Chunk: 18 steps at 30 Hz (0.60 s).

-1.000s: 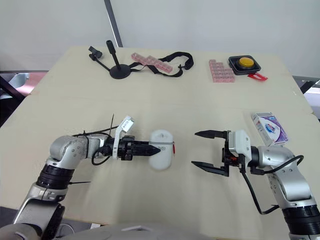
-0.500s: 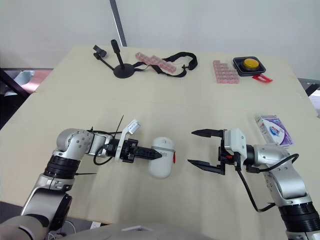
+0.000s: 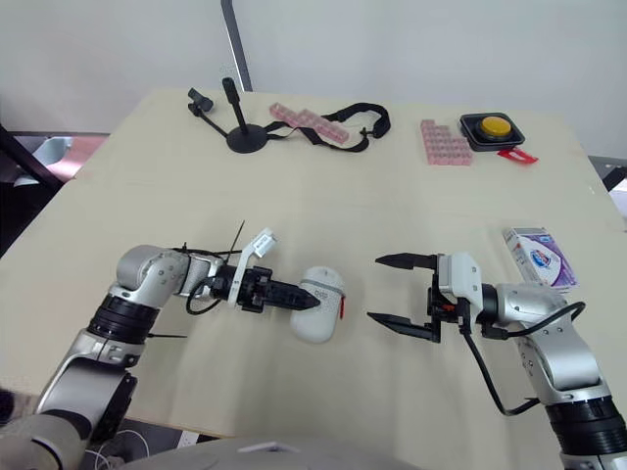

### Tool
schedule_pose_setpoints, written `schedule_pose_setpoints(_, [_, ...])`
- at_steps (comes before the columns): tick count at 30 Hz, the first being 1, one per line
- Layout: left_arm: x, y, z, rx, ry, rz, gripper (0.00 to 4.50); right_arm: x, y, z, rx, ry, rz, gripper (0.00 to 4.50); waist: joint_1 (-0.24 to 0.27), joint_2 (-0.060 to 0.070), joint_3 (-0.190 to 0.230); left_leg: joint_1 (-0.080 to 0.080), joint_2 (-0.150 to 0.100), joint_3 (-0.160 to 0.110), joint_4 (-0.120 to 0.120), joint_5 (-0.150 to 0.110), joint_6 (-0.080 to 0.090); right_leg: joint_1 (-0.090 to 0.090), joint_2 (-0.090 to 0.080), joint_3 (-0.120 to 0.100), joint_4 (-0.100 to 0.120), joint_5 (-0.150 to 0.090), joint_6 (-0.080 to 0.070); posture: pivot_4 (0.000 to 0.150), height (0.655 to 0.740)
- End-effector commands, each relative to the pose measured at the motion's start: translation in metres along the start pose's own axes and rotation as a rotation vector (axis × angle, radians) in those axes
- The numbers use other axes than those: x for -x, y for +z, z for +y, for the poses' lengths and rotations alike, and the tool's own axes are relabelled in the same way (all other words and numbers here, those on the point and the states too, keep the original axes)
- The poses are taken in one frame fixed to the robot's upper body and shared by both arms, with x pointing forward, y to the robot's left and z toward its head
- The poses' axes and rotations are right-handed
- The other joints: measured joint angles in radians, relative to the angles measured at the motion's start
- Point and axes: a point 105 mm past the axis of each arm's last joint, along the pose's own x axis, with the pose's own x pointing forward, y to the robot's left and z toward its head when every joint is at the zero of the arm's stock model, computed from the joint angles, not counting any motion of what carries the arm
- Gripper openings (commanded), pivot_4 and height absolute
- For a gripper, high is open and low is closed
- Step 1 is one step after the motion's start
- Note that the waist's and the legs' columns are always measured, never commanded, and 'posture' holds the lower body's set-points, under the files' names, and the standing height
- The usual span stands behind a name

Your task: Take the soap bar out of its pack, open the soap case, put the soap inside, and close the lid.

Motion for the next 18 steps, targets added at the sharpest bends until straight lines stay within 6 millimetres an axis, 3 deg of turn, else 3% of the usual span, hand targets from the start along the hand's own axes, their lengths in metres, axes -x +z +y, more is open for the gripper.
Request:
schedule_pose_setpoints(1, [0.014, 0.007, 0.012, -0.09, 0.094, -0.01, 4.48, 0.0, 0.004, -0.001, 0.028, 0.002, 0.002, 4.5, -0.001, 0.0, 0.0, 0.0, 0.0, 0.0, 0.0, 0.0, 0.0, 0.0, 0.0, 0.0, 0.0, 0.0, 0.0, 0.15, 0.7343])
schedule_pose_setpoints(8, [0.045, 0.019, 0.006, -0.477, 0.167, -0.035, 4.48, 0.013, -0.003, -0.008, -0.024, -0.071, 0.023, 4.5, -0.007, 0.0, 0.0, -0.001, 0.0, 0.0, -0.001, 0.0, 0.0, 0.0, 0.001, -0.001, -0.002, 0.0, 0.0, 0.15, 0.7343])
schedule_pose_setpoints(12, [0.063, 0.03, 0.012, -0.769, 0.317, -0.103, 4.48, 0.02, -0.012, -0.004, -0.064, -0.123, 0.029, 4.5, 0.003, 0.0, 0.0, -0.004, 0.0, 0.0, -0.001, 0.0, 0.0, 0.0, 0.003, -0.004, -0.004, 0.0, 0.001, 0.15, 0.7343])
schedule_pose_setpoints(18, [0.075, 0.033, 0.017, -0.925, 0.479, -0.292, 4.48, 0.025, -0.029, 0.005, -0.076, -0.245, 0.031, 4.5, 0.008, 0.0, 0.0, -0.009, 0.002, -0.002, 0.001, 0.0, 0.0, -0.001, 0.001, -0.012, -0.003, 0.0, 0.001, 0.15, 0.7343])
